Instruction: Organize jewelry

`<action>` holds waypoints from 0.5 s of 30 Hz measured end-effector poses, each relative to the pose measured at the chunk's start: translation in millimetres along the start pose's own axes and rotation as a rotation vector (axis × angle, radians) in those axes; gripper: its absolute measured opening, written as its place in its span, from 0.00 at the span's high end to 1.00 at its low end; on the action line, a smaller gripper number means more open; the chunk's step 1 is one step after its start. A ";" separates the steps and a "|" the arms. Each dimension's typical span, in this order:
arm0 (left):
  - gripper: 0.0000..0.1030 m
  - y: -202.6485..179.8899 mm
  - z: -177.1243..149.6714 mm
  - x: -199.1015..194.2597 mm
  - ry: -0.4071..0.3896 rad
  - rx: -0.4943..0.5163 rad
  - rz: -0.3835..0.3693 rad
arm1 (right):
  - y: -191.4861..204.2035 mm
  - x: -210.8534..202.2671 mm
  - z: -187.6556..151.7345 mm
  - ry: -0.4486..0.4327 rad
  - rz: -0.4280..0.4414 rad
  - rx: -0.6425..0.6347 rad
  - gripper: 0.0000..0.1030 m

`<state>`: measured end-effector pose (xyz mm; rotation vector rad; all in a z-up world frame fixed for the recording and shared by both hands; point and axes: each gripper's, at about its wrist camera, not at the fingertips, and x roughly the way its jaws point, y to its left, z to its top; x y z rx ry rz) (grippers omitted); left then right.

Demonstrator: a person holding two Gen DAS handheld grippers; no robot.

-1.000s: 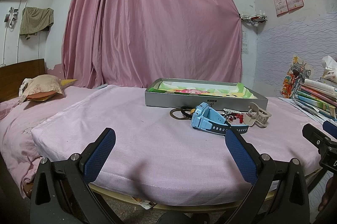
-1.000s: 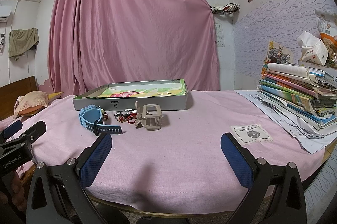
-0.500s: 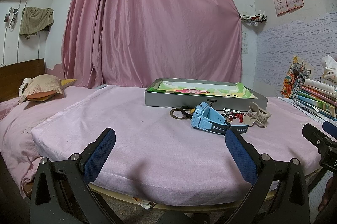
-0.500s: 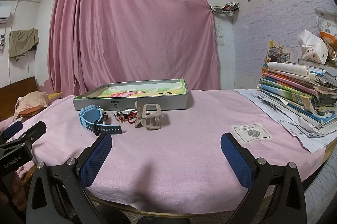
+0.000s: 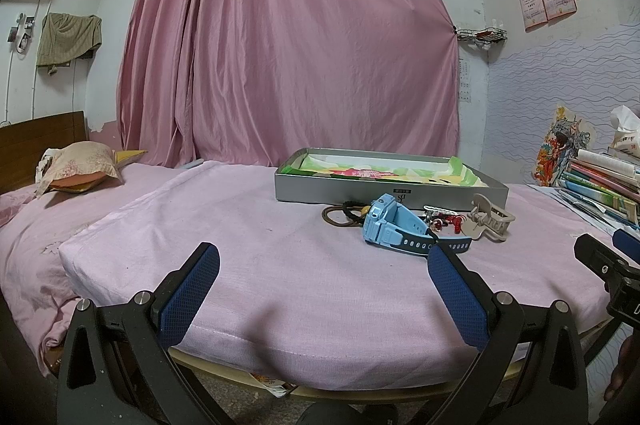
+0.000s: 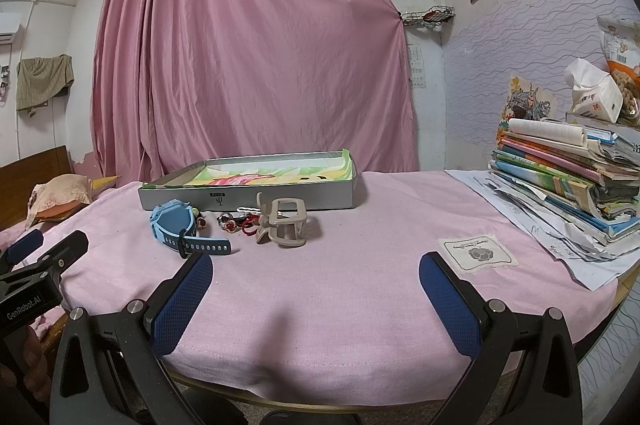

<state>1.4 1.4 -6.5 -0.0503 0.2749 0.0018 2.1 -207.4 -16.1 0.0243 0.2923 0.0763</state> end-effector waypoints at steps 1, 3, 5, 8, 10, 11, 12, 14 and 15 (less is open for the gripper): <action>0.01 0.0 0.0 0.0 0.000 0.000 0.000 | 0.0 0.1 0.0 0.000 0.000 0.000 0.00; 0.01 0.0 0.0 0.0 0.000 0.000 0.000 | 0.0 0.1 0.1 0.000 0.000 0.000 0.00; 0.01 0.0 -0.1 0.0 0.000 0.000 0.000 | -0.1 0.0 0.2 0.000 0.000 0.000 0.00; 0.01 0.0 0.0 0.0 0.000 0.000 0.000 | -0.1 0.0 0.2 0.000 0.000 0.000 0.00; 0.01 0.1 0.0 0.0 0.000 0.000 0.000 | 0.0 0.1 -0.1 0.000 0.000 0.000 0.00; 0.01 0.0 -0.6 0.2 0.001 0.000 0.000 | -0.2 0.1 0.2 0.000 0.000 0.001 0.00; 0.01 0.0 -0.6 0.2 0.002 -0.001 -0.001 | -0.1 0.5 -0.1 0.000 0.001 0.001 0.00; 0.01 -2.1 3.3 0.8 0.006 -0.003 -0.006 | -0.2 0.2 0.1 0.001 0.001 0.000 0.00; 0.01 -2.4 3.4 0.6 0.008 -0.004 -0.008 | 0.0 0.1 0.1 0.000 0.002 0.000 0.00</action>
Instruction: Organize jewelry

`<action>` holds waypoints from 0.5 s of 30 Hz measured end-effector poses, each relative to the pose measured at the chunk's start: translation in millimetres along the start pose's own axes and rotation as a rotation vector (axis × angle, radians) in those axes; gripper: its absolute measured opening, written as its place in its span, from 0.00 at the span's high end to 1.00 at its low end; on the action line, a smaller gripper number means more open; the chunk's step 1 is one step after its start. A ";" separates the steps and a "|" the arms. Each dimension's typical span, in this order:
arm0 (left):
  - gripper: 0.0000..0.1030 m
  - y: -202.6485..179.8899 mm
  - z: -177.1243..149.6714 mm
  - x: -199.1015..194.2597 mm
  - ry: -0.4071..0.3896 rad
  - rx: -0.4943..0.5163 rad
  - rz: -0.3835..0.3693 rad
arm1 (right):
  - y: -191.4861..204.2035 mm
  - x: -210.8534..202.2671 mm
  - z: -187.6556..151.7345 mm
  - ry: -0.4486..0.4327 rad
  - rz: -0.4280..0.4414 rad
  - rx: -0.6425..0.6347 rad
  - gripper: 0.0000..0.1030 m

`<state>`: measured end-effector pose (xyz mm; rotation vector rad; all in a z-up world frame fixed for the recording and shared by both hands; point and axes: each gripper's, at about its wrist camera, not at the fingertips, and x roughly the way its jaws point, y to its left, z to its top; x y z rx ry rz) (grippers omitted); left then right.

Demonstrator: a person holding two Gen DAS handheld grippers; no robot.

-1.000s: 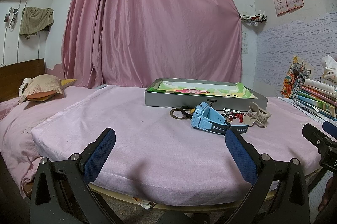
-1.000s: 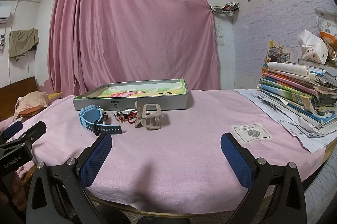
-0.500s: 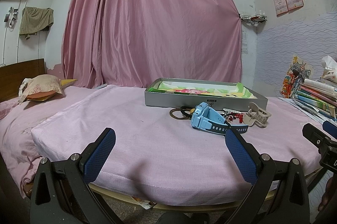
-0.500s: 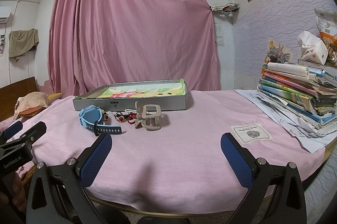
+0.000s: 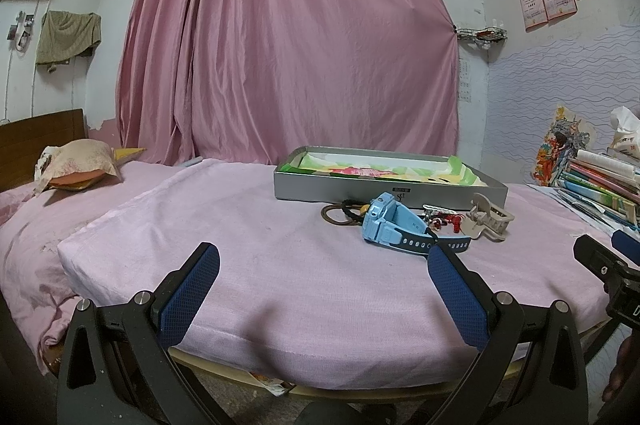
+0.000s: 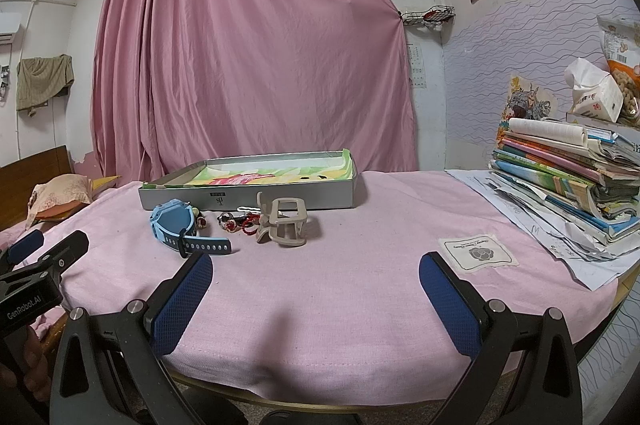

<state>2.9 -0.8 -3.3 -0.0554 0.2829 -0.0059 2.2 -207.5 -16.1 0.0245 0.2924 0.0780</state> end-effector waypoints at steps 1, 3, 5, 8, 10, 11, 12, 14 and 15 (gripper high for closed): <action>0.01 -0.3 0.0 0.1 0.002 0.000 0.001 | 0.3 -0.5 0.1 -0.001 0.000 -0.002 0.00; 0.01 -0.6 0.0 0.5 0.004 0.000 0.003 | 1.2 -1.0 0.3 -0.004 -0.001 -0.008 0.00; 0.01 0.8 1.1 0.7 0.005 -0.004 0.002 | 1.0 -1.6 1.0 -0.007 -0.002 -0.011 0.00; 0.01 2.1 2.9 0.9 0.005 -0.003 0.000 | 0.4 -1.4 2.1 -0.006 -0.001 -0.011 0.00; 0.01 2.7 6.9 2.9 0.009 0.004 0.000 | 0.4 -1.4 4.3 -0.004 0.000 -0.023 0.00; 0.01 2.9 9.2 4.3 0.011 0.008 -0.001 | -0.6 -0.8 5.3 -0.002 0.001 -0.027 0.00; 0.01 3.2 10.8 6.1 0.013 0.010 -0.001 | -1.1 0.5 8.1 -0.001 0.003 -0.038 0.00; 0.01 4.5 16.3 12.4 0.025 0.014 -0.006 | -3.8 3.6 12.4 0.001 0.006 -0.051 0.00; 0.01 5.2 19.1 16.3 0.032 0.014 -0.006 | -4.6 5.6 15.6 0.001 0.008 -0.061 0.00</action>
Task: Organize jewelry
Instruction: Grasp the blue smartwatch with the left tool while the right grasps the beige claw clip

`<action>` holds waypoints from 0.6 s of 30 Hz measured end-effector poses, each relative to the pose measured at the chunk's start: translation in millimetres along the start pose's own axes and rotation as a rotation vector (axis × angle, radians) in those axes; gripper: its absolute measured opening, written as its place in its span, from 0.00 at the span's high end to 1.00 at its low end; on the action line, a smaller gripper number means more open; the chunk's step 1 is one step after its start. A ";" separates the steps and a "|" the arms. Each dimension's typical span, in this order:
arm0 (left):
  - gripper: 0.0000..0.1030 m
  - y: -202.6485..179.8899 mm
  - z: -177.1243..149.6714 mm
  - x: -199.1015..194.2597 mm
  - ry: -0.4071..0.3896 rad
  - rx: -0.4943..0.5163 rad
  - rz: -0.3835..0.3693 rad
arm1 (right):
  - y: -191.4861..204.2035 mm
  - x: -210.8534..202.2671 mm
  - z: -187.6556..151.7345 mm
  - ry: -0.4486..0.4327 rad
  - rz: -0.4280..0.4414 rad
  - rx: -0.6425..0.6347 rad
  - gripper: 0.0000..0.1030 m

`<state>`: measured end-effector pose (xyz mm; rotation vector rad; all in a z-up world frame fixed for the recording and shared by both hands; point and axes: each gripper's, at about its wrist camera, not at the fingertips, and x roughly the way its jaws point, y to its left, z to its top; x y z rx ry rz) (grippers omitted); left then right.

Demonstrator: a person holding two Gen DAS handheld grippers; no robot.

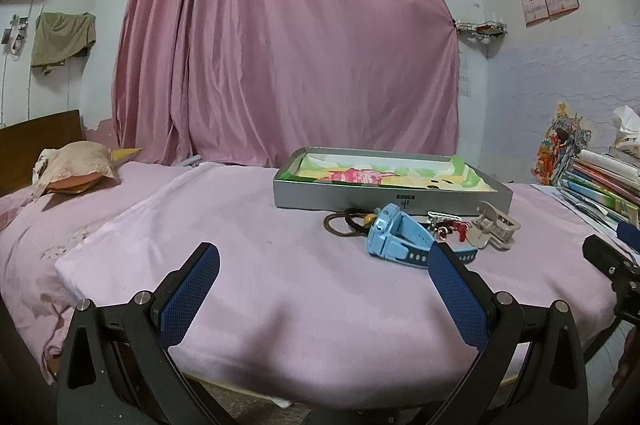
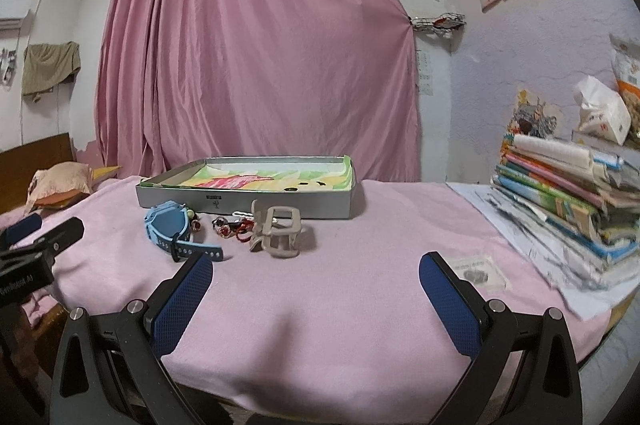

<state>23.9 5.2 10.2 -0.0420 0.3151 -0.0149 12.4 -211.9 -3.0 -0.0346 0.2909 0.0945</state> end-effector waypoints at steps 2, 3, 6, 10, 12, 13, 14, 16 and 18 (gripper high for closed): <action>0.01 1.8 6.8 8.8 0.021 -0.003 -0.007 | -2.5 3.8 4.7 0.002 0.007 -0.007 0.00; 0.01 2.4 10.4 13.8 0.033 -0.004 -0.017 | -3.6 7.3 8.5 0.005 0.015 -0.012 0.00; 0.01 2.2 17.9 25.9 0.067 0.009 -0.033 | -5.3 18.2 15.6 0.022 0.035 -0.019 0.00; 0.01 0.4 27.9 50.1 0.123 0.036 -0.065 | -5.3 35.2 25.9 0.062 0.072 -0.023 0.00; 0.01 0.4 30.9 61.6 0.156 0.037 -0.084 | -4.6 46.7 31.2 0.090 0.107 -0.020 0.00; 0.01 0.1 31.7 66.8 0.170 0.037 -0.095 | -4.2 52.4 33.1 0.106 0.119 -0.017 0.01; 0.01 -0.2 32.4 71.1 0.182 0.039 -0.108 | -4.1 59.0 35.3 0.121 0.134 -0.015 0.05; 0.02 -2.3 34.0 79.9 0.212 0.052 -0.134 | -3.3 72.3 38.4 0.160 0.158 -0.014 0.11; 0.06 -4.7 36.1 88.2 0.238 0.071 -0.162 | -2.3 86.0 40.3 0.207 0.182 -0.014 0.17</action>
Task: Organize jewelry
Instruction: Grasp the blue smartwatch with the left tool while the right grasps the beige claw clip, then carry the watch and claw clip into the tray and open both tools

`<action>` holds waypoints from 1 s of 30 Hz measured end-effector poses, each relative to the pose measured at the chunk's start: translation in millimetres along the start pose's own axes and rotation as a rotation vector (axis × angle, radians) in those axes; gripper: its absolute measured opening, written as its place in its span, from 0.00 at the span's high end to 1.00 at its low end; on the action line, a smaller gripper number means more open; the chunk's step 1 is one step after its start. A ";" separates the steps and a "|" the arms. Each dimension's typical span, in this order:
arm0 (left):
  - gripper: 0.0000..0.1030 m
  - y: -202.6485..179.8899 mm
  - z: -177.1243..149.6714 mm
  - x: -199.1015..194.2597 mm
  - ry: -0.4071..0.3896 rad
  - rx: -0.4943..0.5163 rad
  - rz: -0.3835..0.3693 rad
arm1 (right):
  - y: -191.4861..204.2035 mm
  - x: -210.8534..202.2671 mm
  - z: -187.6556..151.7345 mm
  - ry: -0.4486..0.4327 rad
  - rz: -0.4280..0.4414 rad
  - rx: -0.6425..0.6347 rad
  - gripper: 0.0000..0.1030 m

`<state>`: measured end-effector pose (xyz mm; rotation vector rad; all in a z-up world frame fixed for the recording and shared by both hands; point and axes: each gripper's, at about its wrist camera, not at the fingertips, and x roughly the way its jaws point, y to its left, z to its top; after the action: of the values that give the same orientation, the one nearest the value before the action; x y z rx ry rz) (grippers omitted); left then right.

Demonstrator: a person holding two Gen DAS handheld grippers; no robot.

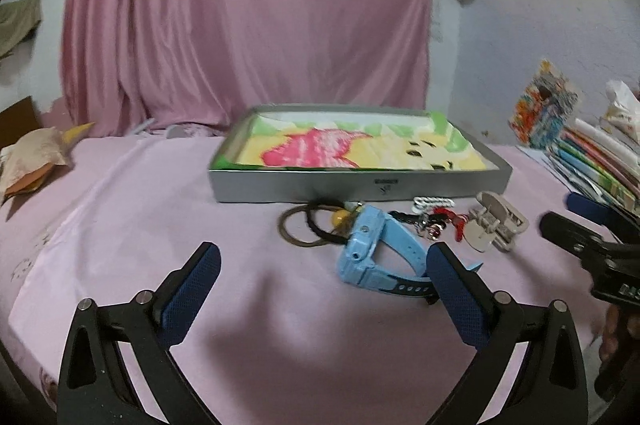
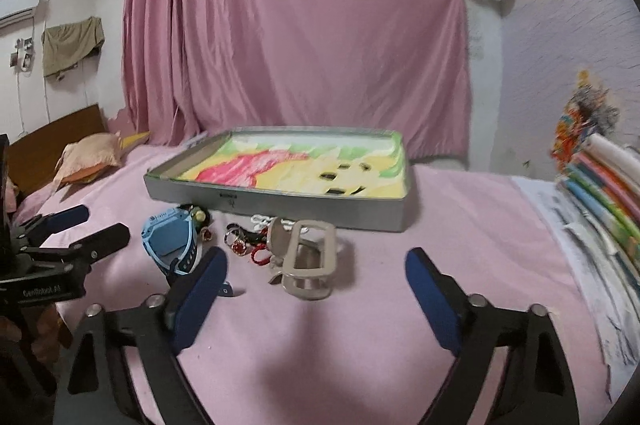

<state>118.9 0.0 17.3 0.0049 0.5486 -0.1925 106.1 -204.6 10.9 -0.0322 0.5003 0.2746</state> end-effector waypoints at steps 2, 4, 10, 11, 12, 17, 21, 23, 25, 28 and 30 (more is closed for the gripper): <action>0.10 -2.9 3.0 7.4 0.016 0.015 -0.014 | -1.5 10.5 3.8 0.037 0.017 0.003 0.18; 0.13 -3.7 5.8 13.2 0.031 0.025 -0.021 | -0.8 19.1 6.3 0.062 0.028 0.000 0.20; 0.28 -2.0 7.8 27.8 0.068 0.022 -0.042 | -4.7 35.4 8.5 0.129 0.033 0.010 0.30; 0.30 -2.2 8.1 30.1 0.075 0.026 -0.049 | -5.0 37.9 9.6 0.139 0.036 0.012 0.30; 0.32 -3.0 8.6 31.7 0.079 0.029 -0.053 | -6.3 40.6 10.6 0.151 0.035 0.017 0.31; 0.49 -4.7 10.5 40.6 0.108 0.033 -0.084 | -5.4 55.6 13.5 0.196 0.037 0.026 0.36; 0.63 -4.0 10.9 47.6 0.147 0.025 -0.105 | -5.4 62.4 13.2 0.228 0.033 0.034 0.46; 0.69 -5.0 11.5 48.4 0.155 0.017 -0.121 | -4.9 65.7 12.6 0.246 0.030 0.034 0.51; 0.76 -7.7 12.9 49.5 0.167 0.018 -0.123 | -4.9 68.0 11.3 0.267 0.038 0.035 0.55; 0.79 -12.8 13.4 49.1 0.171 0.035 -0.081 | -5.6 68.1 10.7 0.271 0.046 0.041 0.56; 0.80 -12.8 13.2 48.7 0.176 0.027 -0.075 | -6.7 66.8 10.2 0.269 0.055 0.046 0.56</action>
<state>164.1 -22.1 4.0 0.0274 0.7223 -0.2738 168.9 -193.2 -12.3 -0.0102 0.7755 0.3140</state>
